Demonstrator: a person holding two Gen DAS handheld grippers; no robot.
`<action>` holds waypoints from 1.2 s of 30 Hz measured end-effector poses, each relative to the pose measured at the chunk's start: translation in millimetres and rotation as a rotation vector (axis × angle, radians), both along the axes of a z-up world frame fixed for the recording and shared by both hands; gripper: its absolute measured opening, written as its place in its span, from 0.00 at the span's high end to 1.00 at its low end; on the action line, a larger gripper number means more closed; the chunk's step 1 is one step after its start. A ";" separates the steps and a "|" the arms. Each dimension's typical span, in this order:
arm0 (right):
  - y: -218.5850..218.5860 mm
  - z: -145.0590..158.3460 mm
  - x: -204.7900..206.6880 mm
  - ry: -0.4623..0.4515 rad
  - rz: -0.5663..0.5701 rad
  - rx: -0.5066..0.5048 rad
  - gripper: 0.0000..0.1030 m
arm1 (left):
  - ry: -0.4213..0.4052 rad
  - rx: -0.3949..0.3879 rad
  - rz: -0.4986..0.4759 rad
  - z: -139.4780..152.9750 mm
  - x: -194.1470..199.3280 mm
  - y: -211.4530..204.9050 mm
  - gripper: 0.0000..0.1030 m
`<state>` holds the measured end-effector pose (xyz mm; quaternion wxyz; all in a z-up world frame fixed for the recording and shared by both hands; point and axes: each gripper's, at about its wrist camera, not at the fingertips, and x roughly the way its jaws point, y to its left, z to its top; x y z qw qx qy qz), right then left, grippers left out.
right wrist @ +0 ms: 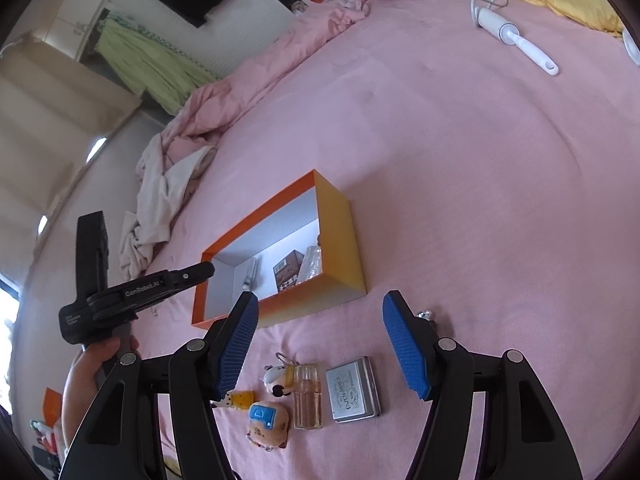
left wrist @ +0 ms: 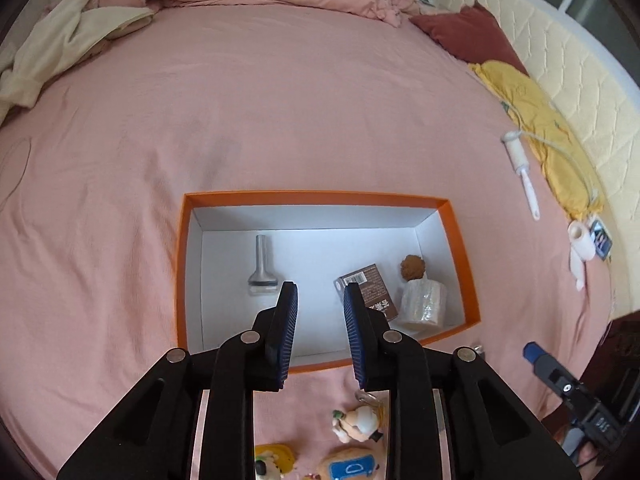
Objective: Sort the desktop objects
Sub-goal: 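Reach into the box and grasp the brown boxed product with the right tool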
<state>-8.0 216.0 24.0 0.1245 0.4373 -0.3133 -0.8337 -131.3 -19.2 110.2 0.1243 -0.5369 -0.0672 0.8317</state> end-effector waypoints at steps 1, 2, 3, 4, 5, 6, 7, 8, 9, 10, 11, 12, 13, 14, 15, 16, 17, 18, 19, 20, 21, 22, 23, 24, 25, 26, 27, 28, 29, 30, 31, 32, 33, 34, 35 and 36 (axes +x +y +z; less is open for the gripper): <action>-2.8 -0.2 -1.1 -0.003 0.009 0.008 0.37 | 0.013 0.026 0.035 1.8 5.4 -9.0 0.75; -6.9 0.7 -3.0 -0.005 0.022 0.018 0.37 | 0.024 0.049 0.069 3.2 10.7 -18.0 0.75; -12.0 3.0 -5.9 -0.006 0.038 0.031 0.37 | 0.029 0.062 0.100 3.4 15.7 -26.5 0.75; -18.2 7.2 -10.1 -0.002 0.059 0.051 0.37 | 0.032 0.075 0.128 2.9 20.2 -34.4 0.71; -26.3 12.7 -16.2 0.001 0.085 0.077 0.37 | 0.034 0.088 0.151 2.2 24.4 -41.1 0.58; -35.9 17.5 -24.4 0.002 0.118 0.106 0.37 | 0.036 0.102 0.165 1.4 27.9 -45.4 0.51; -45.9 22.3 -33.2 0.002 0.151 0.136 0.37 | 0.036 0.117 0.175 0.5 30.7 -49.0 0.37; -58.5 26.4 -45.6 -0.003 0.187 0.167 0.37 | 0.034 0.132 0.177 -0.5 31.8 -51.5 0.32; -73.8 29.2 -60.6 -0.021 0.231 0.202 0.37 | 0.031 0.147 0.179 -1.6 32.9 -54.0 0.32; -88.1 29.6 -73.6 -0.041 0.270 0.240 0.37 | 0.028 0.161 0.184 -2.3 33.8 -57.1 0.32; -103.3 29.4 -87.1 -0.061 0.307 0.280 0.37 | 0.023 0.174 0.193 -2.4 34.3 -61.8 0.32; -118.9 27.2 -101.0 -0.082 0.343 0.321 0.37 | 0.019 0.186 0.202 -2.4 34.8 -66.5 0.32; -133.8 24.4 -114.3 -0.103 0.377 0.363 0.36 | 0.014 0.202 0.209 -2.3 35.3 -71.4 0.32; -146.4 18.4 -125.5 -0.127 0.404 0.416 0.36 | 0.012 0.222 0.210 -1.5 35.7 -77.1 0.32; -160.6 9.4 -136.9 -0.157 0.434 0.491 0.36 | 0.014 0.241 0.211 -0.3 35.8 -83.2 0.32; -171.5 -1.5 -145.2 -0.188 0.460 0.567 0.36 | 0.019 0.252 0.217 1.2 36.4 -89.3 0.32; -179.0 -12.2 -150.9 -0.216 0.487 0.626 0.36 | 0.031 0.246 0.236 3.6 37.7 -95.1 0.32; -184.8 -21.1 -155.7 -0.237 0.508 0.666 0.36 | 0.041 0.240 0.254 5.6 38.9 -100.4 0.32; -187.5 -29.0 -159.3 -0.253 0.512 0.686 0.36 | 0.048 0.236 0.269 6.7 39.6 -104.4 0.32; -189.5 -37.1 -162.6 -0.273 0.516 0.697 0.36 | 0.052 0.240 0.276 6.9 40.0 -107.6 0.32; -188.8 -46.5 -164.7 -0.307 0.516 0.666 0.36 | 0.052 0.253 0.278 6.4 40.0 -109.7 0.32; -188.1 -55.9 -166.5 -0.339 0.518 0.631 0.36 | 0.051 0.271 0.279 5.5 39.5 -111.6 0.32; -188.3 -64.7 -166.3 -0.358 0.530 0.590 0.36 | 0.049 0.285 0.278 4.5 39.0 -112.7 0.32; -191.4 -70.9 -164.5 -0.349 0.543 0.602 0.35 | 0.047 0.291 0.274 3.2 38.4 -112.5 0.32; -197.4 -73.5 -160.8 -0.317 0.555 0.669 0.35 | 0.045 0.297 0.270 1.8 37.9 -112.2 0.32; -202.1 -75.5 -157.6 -0.289 0.563 0.721 0.34 | 0.042 0.300 0.266 0.6 37.4 -111.6 0.32; -200.9 -75.1 -156.3 -0.287 0.554 0.701 0.44 | 0.040 0.295 0.265 -0.5 37.3 -110.5 0.32; -199.5 -74.4 -155.1 -0.281 0.546 0.685 0.50 | 0.038 0.291 0.263 -1.6 37.1 -109.4 0.32; -197.4 -73.0 -154.4 -0.268 0.542 0.684 0.61 | 0.037 0.291 0.262 -2.4 37.1 -108.8 0.32; -193.9 -72.7 -154.3 -0.268 0.535 0.667 0.61 | 0.036 0.294 0.262 -2.9 37.2 -108.4 0.32; -190.4 -72.4 -154.2 -0.267 0.527 0.649 0.61 | 0.036 0.296 0.262 -3.1 37.3 -108.0 0.32; -186.4 -72.0 -154.0 -0.265 0.517 0.630 0.62 | 0.036 0.295 0.263 -2.9 37.3 -107.5 0.32; -180.2 -70.2 -152.7 -0.257 0.495 0.606 0.62 | 0.037 0.294 0.263 -2.4 37.3 -106.9 0.32; -173.9 -66.9 -150.9 -0.243 0.472 0.581 0.62 | 0.038 0.292 0.261 -1.8 37.3 -106.2 0.32; -166.3 -60.9 -148.5 -0.220 0.450 0.539 0.62 | 0.039 0.291 0.257 -1.4 37.3 -104.9 0.32; -157.7 -51.9 -145.3 -0.189 0.432 0.483 0.62 | 0.040 0.288 0.251 -1.3 36.9 -103.2 0.32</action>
